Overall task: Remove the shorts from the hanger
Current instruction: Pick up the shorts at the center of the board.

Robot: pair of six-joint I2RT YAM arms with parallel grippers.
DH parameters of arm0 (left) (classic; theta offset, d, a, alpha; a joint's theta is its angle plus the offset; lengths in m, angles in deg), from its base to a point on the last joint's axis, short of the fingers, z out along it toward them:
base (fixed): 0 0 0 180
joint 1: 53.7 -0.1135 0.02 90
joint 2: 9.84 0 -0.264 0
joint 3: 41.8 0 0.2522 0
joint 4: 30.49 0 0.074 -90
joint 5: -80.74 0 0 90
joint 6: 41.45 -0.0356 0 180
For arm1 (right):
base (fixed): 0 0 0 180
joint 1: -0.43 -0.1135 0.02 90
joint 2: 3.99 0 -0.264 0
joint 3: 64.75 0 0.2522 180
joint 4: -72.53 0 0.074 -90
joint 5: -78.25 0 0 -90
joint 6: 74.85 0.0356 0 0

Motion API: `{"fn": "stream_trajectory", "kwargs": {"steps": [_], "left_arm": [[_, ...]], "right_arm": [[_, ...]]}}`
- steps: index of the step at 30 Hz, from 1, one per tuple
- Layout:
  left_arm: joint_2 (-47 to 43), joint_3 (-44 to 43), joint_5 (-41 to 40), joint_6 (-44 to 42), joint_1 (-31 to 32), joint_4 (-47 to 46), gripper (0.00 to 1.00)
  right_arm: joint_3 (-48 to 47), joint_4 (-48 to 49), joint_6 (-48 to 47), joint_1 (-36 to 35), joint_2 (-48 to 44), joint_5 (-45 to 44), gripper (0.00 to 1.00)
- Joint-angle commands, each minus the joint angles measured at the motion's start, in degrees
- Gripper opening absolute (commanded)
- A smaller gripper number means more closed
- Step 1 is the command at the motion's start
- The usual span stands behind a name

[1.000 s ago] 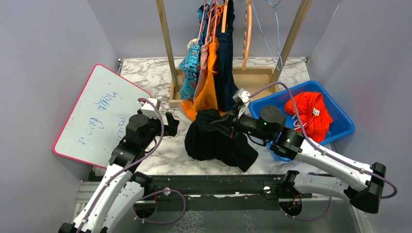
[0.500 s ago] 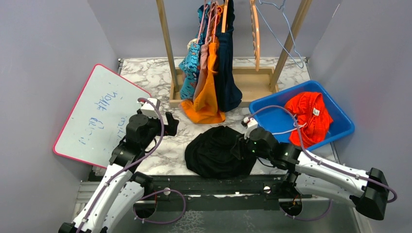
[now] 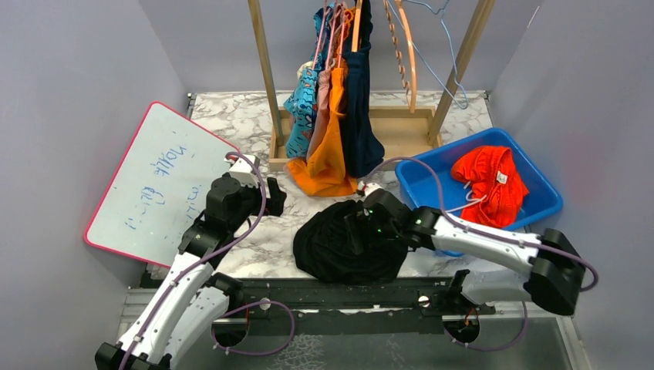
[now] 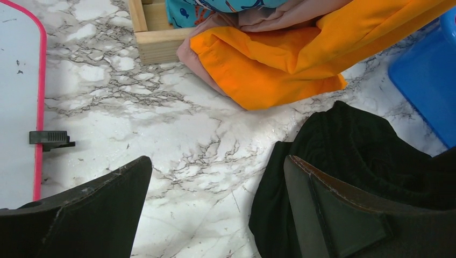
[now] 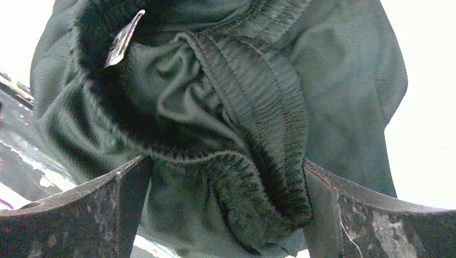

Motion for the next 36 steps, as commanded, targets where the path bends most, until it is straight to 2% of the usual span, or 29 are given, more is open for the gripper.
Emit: {"fn": "stream_trajectory", "kwargs": {"steps": [1, 3, 8, 14, 15, 18, 19, 22, 26, 29, 36], "left_arm": [[-1.5, -1.1, -1.5, -1.1, 0.0, -0.2, 0.96], [-1.7, -1.1, -1.8, -1.1, 0.0, -0.1, 0.96], [-1.8, -0.9, -1.9, -0.6, 0.0, 0.2, 0.96], [-1.5, -1.1, -1.6, -0.5, 0.0, 0.2, 0.96], [-1.5, -1.1, -1.6, -0.5, 0.1, 0.2, 0.96], [-1.7, -1.0, -1.6, -0.4, 0.0, 0.3, 0.96], [-1.7, -1.0, -1.7, -0.4, 0.1, 0.3, 0.96], [-1.9, -0.9, -1.8, -0.1, 0.0, 0.5, 0.96], [-2.0, -1.0, -1.8, 0.0, 0.1, 0.6, 0.96], [-2.2, -1.0, -1.9, 0.0, 0.1, 0.6, 0.96], [-2.1, -0.9, -1.7, 0.2, 0.1, 0.6, 0.96]], "right_arm": [[-4.1, 0.7, -3.3, -0.3, 11.4, 8.1, 0.99], [-4.3, 1.5, -2.4, -1.4, 16.2, 7.8, 0.99], [-4.7, -4.6, 4.3, -7.7, 25.5, -9.1, 0.99], [-4.8, -2.8, 8.9, -12.3, 31.7, -12.8, 1.00], [-4.9, -2.4, 9.4, -13.0, 32.6, -13.6, 0.96], [-5.8, -3.7, 13.2, -15.2, 33.7, -20.8, 0.70], [-6.2, -5.1, 15.1, -16.6, 33.1, -25.9, 0.61], [-7.4, -10.5, 21.3, -21.0, 28.9, -38.2, 0.46], [-5.7, -6.8, 17.6, -21.7, 20.8, -42.9, 0.26], [-3.1, -0.8, 13.1, -21.7, 13.3, -43.1, 0.23], [5.3, 6.9, 13.8, -21.7, -7.9, -44.9, 0.21]]}}
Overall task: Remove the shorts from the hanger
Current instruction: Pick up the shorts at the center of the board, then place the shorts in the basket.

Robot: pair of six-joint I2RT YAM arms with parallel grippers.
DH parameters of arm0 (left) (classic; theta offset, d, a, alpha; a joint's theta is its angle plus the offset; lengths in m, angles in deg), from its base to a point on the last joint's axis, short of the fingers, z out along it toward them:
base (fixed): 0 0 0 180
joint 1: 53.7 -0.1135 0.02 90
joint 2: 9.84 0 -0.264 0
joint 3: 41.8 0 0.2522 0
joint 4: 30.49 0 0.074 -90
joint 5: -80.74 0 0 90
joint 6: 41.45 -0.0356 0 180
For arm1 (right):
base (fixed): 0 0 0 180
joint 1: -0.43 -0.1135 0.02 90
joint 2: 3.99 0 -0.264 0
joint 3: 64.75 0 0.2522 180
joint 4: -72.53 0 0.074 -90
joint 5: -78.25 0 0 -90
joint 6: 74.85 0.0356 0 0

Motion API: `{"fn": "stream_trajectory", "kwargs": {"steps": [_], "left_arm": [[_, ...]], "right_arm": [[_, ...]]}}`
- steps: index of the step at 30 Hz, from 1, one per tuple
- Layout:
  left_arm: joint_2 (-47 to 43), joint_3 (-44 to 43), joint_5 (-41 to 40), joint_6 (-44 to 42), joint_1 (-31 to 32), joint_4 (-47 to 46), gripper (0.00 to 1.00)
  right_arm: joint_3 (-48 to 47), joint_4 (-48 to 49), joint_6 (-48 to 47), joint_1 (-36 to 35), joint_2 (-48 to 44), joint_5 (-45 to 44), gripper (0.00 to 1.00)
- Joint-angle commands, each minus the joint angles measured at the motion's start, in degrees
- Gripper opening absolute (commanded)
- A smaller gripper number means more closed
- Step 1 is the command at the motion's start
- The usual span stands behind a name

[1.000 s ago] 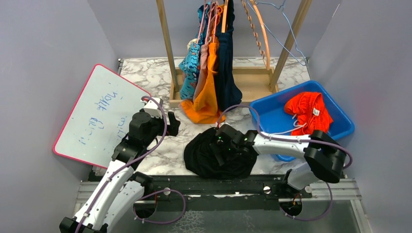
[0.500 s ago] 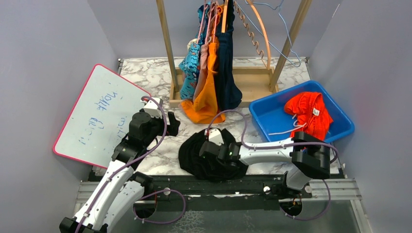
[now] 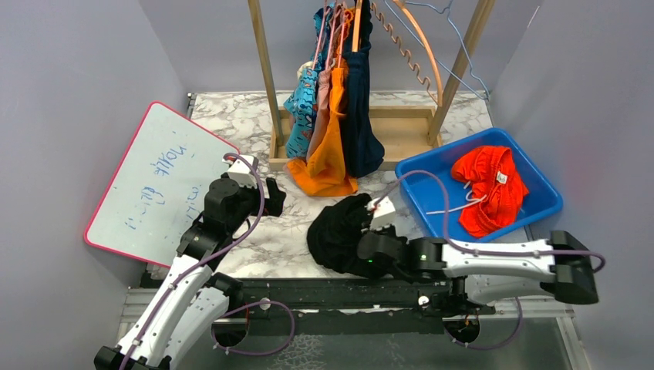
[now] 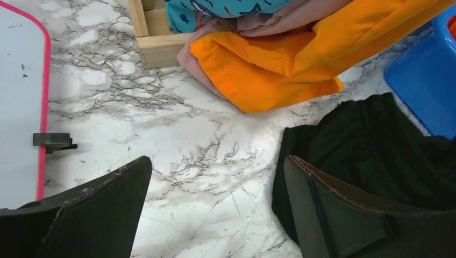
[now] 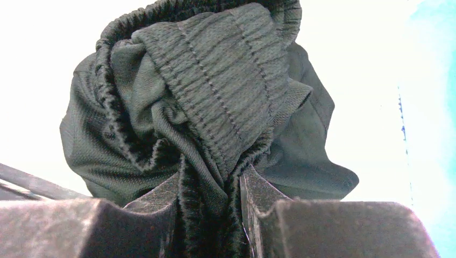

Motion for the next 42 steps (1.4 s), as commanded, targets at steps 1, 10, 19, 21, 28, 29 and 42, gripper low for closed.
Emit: {"fn": "stream_trajectory", "kwargs": {"steps": [1, 10, 19, 21, 28, 29, 42], "left_arm": [[-0.5, -0.9, -0.9, 0.4, 0.1, 0.5, 0.96], [0.4, -1.0, -0.3, 0.4, 0.1, 0.5, 0.96], [0.2, -1.0, -0.3, 0.5, 0.1, 0.5, 0.96], [0.1, -1.0, -0.3, 0.5, 0.1, 0.5, 0.96], [0.6, -1.1, -0.2, 0.5, 0.2, 0.5, 0.96], [0.8, -1.1, 0.0, 0.5, 0.2, 0.5, 0.96], [0.1, -0.9, 0.3, 0.6, 0.1, 0.4, 0.96]], "right_arm": [[5.3, 7.5, -0.6, 0.1, -12.3, -6.0, 0.20], [9.4, 9.9, -4.5, 0.1, -32.4, -5.2, 0.13], [9.4, 18.6, -17.8, 0.1, -44.6, -4.8, 0.06], [8.2, 19.7, -21.2, 0.1, -44.9, -6.7, 0.04], [0.9, 26.7, -39.6, 0.1, -44.9, -10.0, 0.02], [-0.3, 27.3, -41.8, 0.1, -45.2, -10.2, 0.02], [-6.1, 35.7, -60.8, 0.1, -45.0, -27.5, 0.02]]}}
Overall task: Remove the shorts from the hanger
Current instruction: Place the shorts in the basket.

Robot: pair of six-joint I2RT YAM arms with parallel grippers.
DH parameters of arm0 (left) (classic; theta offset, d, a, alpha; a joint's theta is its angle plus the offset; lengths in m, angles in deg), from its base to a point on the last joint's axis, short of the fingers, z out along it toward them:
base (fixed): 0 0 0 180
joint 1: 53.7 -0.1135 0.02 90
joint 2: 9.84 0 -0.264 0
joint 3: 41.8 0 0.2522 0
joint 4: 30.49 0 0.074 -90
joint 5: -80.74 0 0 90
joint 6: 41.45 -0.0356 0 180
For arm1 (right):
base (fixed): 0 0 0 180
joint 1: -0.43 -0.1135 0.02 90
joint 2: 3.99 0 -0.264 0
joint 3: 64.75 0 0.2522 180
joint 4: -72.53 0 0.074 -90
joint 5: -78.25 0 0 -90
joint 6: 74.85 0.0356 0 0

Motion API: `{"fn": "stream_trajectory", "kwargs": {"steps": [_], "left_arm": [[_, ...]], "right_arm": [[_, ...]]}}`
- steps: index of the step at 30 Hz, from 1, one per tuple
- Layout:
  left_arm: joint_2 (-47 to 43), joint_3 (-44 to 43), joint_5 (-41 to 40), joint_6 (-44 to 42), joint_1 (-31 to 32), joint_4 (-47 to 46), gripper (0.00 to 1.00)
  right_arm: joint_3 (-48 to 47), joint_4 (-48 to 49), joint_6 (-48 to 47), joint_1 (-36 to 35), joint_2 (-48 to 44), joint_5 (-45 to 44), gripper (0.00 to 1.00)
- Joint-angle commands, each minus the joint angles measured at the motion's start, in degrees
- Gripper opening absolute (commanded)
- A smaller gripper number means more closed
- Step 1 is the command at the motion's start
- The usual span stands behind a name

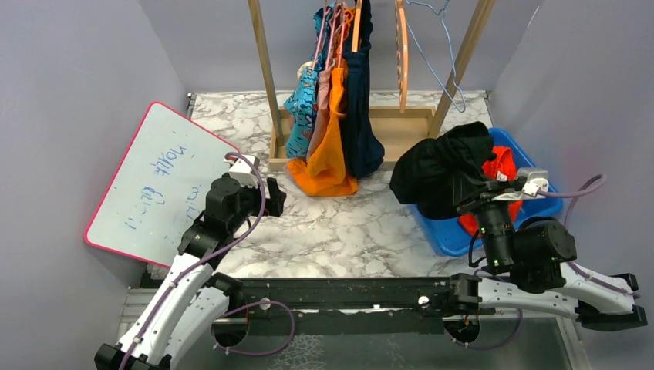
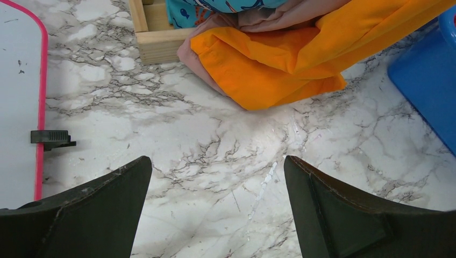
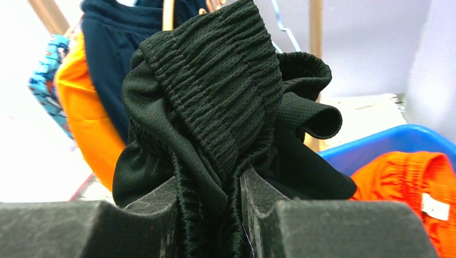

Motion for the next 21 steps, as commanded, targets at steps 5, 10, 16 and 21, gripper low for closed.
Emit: {"fn": "stream_trajectory", "kwargs": {"steps": [5, 10, 16, 21], "left_arm": [[-0.3, -1.0, 0.6, 0.3, 0.1, 0.3, 0.96], [-0.2, -1.0, 0.8, 0.3, 0.3, 0.3, 0.96], [0.1, -0.9, 1.1, 0.4, 0.4, 0.2, 0.96], [0.9, -1.0, 1.2, 0.3, 0.4, 0.3, 0.96]], "right_arm": [[1.7, 12.8, -12.4, 0.1, 0.1, -10.0, 0.02], [0.3, -2.3, -1.0, 0.1, 1.8, -15.2, 0.02], [-12.0, -47.3, 41.4, 0.1, 13.9, -23.0, 0.02], [-19.1, -72.2, 66.0, 0.1, 21.1, -24.1, 0.02]]}}
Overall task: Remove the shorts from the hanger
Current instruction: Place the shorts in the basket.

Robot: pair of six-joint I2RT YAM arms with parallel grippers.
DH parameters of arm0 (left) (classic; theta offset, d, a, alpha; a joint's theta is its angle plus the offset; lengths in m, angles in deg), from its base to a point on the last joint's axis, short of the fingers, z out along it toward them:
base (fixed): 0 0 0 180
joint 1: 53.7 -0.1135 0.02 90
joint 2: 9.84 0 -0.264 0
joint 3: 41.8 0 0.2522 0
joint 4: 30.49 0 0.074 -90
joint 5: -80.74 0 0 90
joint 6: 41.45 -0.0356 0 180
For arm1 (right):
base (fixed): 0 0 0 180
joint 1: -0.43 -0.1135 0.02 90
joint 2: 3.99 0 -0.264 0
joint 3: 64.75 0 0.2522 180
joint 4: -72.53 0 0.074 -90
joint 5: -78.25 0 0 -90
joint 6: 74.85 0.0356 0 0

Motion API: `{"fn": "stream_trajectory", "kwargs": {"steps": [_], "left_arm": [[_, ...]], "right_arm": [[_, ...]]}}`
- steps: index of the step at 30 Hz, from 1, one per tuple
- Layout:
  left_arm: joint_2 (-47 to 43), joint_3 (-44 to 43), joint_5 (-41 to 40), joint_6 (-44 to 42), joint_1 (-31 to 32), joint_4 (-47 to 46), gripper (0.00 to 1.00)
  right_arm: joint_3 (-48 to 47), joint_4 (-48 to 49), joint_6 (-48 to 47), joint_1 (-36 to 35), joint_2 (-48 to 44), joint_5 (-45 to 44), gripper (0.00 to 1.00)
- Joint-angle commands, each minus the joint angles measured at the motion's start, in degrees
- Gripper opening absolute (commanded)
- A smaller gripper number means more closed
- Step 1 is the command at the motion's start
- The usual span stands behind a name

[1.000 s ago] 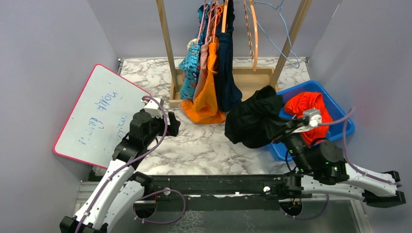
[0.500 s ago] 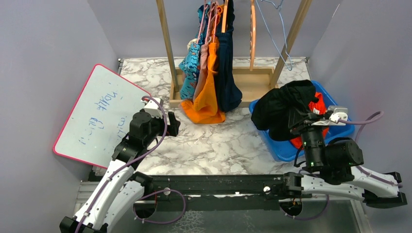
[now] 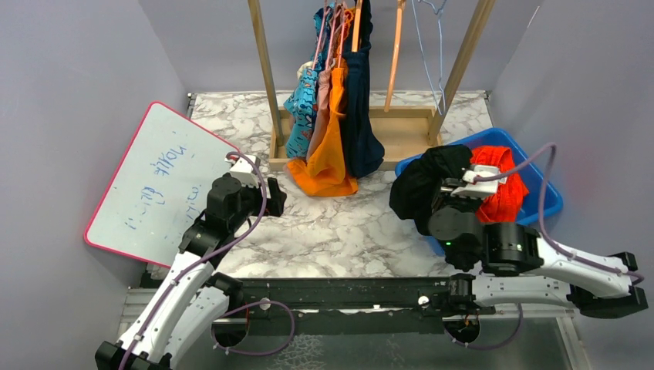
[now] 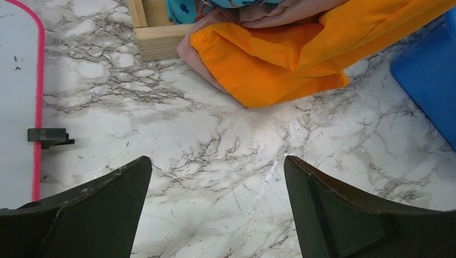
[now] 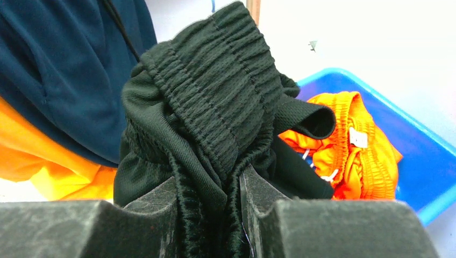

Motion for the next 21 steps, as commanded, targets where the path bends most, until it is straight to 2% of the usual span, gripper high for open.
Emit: {"fn": "stream_trajectory", "kwargs": {"steps": [1, 3, 4, 6, 7, 8, 10, 12, 14, 15, 18, 20, 21], "left_arm": [[0.4, -1.0, 1.0, 0.3, 0.4, 0.3, 0.96], [0.4, -0.9, 0.9, 0.4, 0.4, 0.2, 0.96], [0.4, -0.9, 0.8, 0.4, 0.3, 0.2, 0.96], [0.5, -1.0, 1.0, 0.4, 0.4, 0.3, 0.96], [0.5, -1.0, 1.1, 0.4, 0.4, 0.3, 0.96], [0.5, -0.9, 1.1, 0.5, 0.4, 0.3, 0.96], [0.6, -0.9, 1.0, 0.5, 0.5, 0.2, 0.96], [0.8, -0.9, 1.0, 0.5, 0.5, 0.3, 0.96], [0.8, -1.0, 1.2, 0.5, 0.5, 0.3, 0.96], [0.7, -1.0, 1.1, 0.5, 0.6, 0.3, 0.96], [0.3, -0.9, 0.8, 0.5, 0.7, 0.3, 0.96], [0.3, -0.9, 0.8, 0.5, 0.8, 0.3, 0.96], [0.3, -0.9, 0.8, 0.5, 0.8, 0.3, 0.96]], "right_arm": [[-5.2, -18.3, 20.5, 0.0, 2.4, -4.6, 0.02], [-1.5, -3.7, 3.7, 0.0, 1.1, -5.3, 0.02], [-1.5, -5.1, 4.6, 0.0, 1.1, -5.0, 0.02], [-2.9, -15.0, 14.0, 0.0, 1.1, -1.7, 0.02], [-3.3, -16.9, 15.1, 0.0, 0.9, 0.3, 0.02], [-2.9, -14.7, 11.5, 0.0, 0.5, 2.6, 0.02], [-1.2, -3.9, -1.9, 0.0, -0.4, 9.4, 0.02], [2.0, 8.8, -15.3, 0.0, -1.9, 21.2, 0.02], [3.3, 13.2, -17.8, -0.1, -3.4, 31.6, 0.02], [4.1, 16.1, -19.4, 0.0, -3.8, 33.7, 0.02], [2.3, 13.5, -15.4, 0.0, -1.6, 29.5, 0.02], [0.0, 10.2, -14.9, 0.0, 0.8, 32.3, 0.02], [-0.8, 10.1, -16.3, 0.0, 1.7, 36.6, 0.02]]}}
